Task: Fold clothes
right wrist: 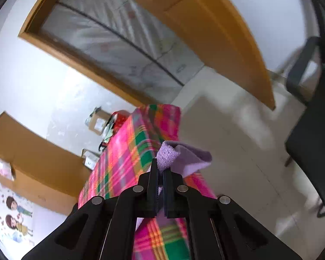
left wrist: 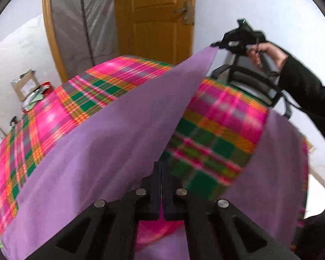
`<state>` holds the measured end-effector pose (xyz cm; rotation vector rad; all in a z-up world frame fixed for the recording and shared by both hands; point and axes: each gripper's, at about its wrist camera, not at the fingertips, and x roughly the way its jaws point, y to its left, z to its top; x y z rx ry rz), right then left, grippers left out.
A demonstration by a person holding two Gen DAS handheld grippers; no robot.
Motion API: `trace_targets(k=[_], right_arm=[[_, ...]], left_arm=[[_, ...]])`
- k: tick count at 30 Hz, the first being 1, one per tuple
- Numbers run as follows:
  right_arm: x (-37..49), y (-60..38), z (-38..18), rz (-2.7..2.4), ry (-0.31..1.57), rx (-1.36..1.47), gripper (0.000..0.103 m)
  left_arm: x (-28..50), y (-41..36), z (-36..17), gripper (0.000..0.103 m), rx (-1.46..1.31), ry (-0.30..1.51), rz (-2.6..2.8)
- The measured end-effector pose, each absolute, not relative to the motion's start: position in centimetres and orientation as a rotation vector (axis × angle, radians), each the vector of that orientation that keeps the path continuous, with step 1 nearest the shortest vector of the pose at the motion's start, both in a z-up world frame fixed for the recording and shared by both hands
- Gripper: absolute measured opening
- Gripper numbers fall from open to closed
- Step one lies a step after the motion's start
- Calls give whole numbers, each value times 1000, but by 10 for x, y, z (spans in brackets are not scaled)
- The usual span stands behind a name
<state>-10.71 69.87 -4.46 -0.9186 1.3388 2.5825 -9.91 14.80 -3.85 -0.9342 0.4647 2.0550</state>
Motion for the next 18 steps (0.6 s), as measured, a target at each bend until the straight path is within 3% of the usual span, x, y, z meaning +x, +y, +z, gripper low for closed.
trace_targets(k=[6, 10, 12, 13, 14, 18], right_arm=[[-88, 700, -71, 2424, 1228, -1114, 13], [-68, 678, -48, 2485, 1121, -1046, 16], [-60, 652, -28, 2580, 1048, -1016, 23], [-57, 637, -18, 2632, 1008, -1001, 35], [-54, 620, -10, 2677, 964, -991, 39], [-45, 546, 9, 2841, 824, -1031, 40]], left_arm=[[-82, 114, -20, 2, -928, 296, 2097], [-90, 45, -7, 2, -947, 262, 2277], [-99, 4, -4, 4, -980, 249, 2395], [-105, -21, -4, 5, -1011, 221, 2448], [-112, -47, -4, 9, -1043, 191, 2500], [-138, -121, -22, 13, -1206, 136, 2659]])
